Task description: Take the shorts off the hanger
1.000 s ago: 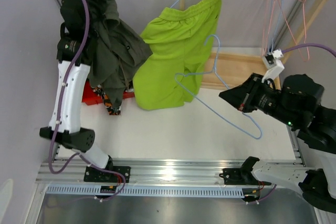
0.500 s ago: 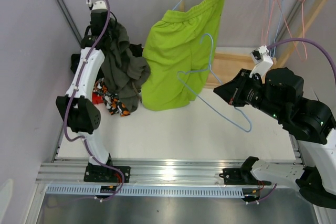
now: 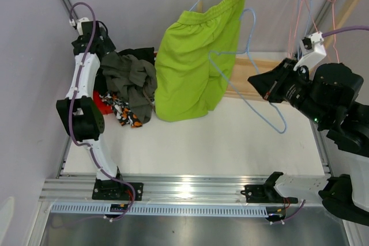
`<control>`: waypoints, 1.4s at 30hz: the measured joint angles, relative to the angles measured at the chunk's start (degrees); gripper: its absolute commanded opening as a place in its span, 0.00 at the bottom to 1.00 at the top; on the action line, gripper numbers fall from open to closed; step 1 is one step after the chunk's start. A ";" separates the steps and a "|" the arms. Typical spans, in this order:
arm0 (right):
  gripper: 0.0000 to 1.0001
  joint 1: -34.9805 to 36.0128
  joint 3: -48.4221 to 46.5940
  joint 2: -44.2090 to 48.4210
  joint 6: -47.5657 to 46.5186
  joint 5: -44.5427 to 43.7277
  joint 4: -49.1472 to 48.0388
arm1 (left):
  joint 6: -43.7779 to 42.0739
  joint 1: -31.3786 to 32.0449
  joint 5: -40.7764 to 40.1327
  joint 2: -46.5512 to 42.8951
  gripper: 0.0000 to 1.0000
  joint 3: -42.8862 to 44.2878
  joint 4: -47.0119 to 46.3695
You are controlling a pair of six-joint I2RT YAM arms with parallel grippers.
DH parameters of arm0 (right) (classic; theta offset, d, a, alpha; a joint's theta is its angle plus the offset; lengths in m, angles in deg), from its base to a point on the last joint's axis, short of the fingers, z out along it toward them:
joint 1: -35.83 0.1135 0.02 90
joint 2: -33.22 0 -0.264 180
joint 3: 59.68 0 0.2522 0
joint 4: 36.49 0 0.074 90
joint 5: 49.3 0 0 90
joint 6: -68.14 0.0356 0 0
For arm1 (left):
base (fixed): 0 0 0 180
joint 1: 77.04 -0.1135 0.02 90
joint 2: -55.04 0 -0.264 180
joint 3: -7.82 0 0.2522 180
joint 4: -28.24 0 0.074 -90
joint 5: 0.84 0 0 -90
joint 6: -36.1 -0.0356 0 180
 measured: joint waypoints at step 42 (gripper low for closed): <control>0.00 -43.69 -25.79 -36.35 -10.29 12.07 -13.42 | -5.51 19.58 5.35 -53.94 0.99 -52.19 -13.75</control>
